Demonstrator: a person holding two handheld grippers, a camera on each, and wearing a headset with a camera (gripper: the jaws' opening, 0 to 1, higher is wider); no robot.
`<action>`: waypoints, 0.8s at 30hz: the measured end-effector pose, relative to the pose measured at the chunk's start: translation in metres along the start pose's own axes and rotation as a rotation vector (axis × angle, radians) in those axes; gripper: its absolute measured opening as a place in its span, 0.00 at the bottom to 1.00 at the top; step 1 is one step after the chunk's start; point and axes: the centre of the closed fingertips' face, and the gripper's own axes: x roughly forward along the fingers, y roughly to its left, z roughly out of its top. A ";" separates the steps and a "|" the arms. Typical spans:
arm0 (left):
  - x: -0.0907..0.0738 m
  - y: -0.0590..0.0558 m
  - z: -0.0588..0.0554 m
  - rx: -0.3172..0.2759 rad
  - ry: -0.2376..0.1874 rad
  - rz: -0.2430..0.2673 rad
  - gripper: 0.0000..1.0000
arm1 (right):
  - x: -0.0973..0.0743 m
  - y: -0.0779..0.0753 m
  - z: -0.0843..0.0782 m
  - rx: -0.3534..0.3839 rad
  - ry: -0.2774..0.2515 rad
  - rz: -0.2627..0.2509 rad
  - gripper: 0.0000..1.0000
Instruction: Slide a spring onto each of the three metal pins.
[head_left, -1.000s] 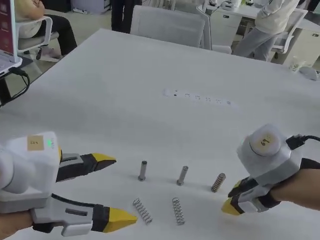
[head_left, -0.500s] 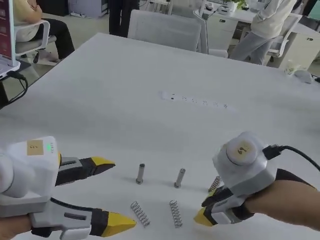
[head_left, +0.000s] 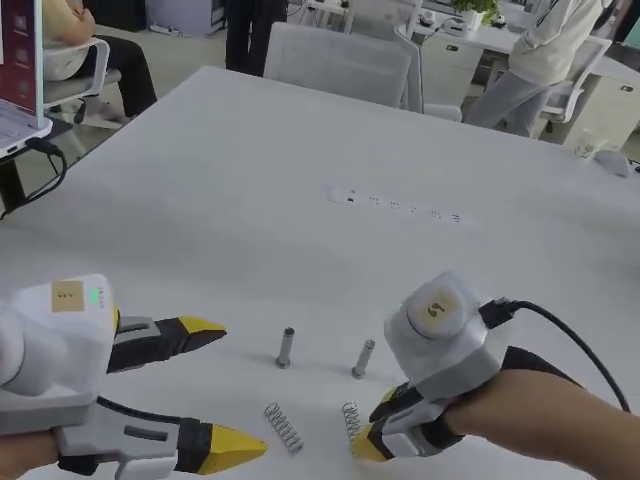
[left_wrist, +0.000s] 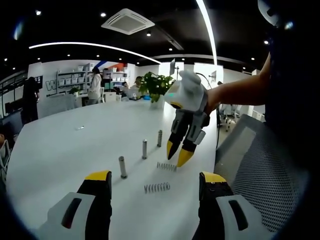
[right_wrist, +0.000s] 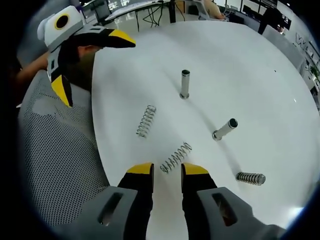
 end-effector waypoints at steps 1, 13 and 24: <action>0.001 0.000 0.000 -0.001 0.000 0.001 0.67 | 0.001 -0.001 0.000 0.006 0.001 -0.002 0.20; 0.005 0.001 0.001 -0.008 -0.010 0.008 0.67 | 0.016 -0.013 -0.013 0.024 0.051 -0.058 0.20; 0.007 0.001 -0.001 -0.010 -0.011 0.005 0.66 | 0.013 -0.022 -0.023 0.016 0.067 -0.098 0.15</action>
